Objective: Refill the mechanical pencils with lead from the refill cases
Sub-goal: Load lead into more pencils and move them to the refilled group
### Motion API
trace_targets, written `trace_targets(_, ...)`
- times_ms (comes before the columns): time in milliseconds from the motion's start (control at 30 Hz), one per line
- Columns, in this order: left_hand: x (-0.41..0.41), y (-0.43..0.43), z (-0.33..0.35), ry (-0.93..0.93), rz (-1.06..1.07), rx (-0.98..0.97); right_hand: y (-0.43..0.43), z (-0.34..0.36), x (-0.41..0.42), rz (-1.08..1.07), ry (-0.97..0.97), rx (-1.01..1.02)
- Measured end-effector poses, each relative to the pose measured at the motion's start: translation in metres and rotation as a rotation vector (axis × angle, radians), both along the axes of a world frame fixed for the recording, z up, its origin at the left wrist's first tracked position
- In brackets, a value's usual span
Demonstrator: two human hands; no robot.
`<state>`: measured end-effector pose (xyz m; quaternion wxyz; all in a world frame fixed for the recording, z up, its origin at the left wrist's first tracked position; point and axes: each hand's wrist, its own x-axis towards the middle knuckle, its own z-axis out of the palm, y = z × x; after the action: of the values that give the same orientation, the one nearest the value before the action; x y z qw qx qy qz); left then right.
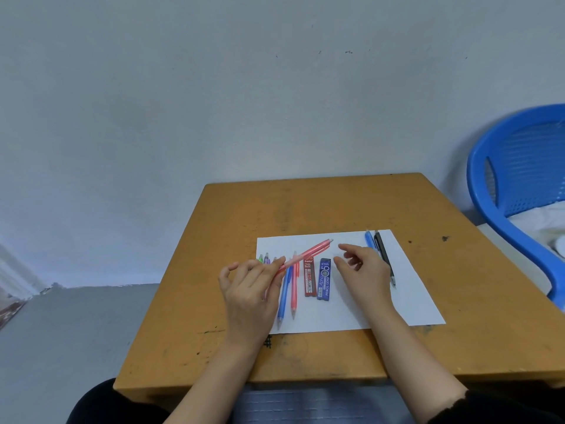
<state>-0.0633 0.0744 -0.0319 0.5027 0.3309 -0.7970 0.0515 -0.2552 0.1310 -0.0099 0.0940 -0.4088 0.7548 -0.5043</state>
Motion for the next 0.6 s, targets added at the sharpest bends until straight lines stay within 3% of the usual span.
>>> trace_targets(200, -0.001, 0.001, 0.001, -0.01, -0.011, -0.014, 0.008, 0.018, 0.009, 0.169, -0.341, -0.258)
trace_targets(600, -0.001, 0.0, 0.0, -0.032, -0.026, 0.004, 0.01, 0.023, 0.009, 0.165, -0.399, -0.3)
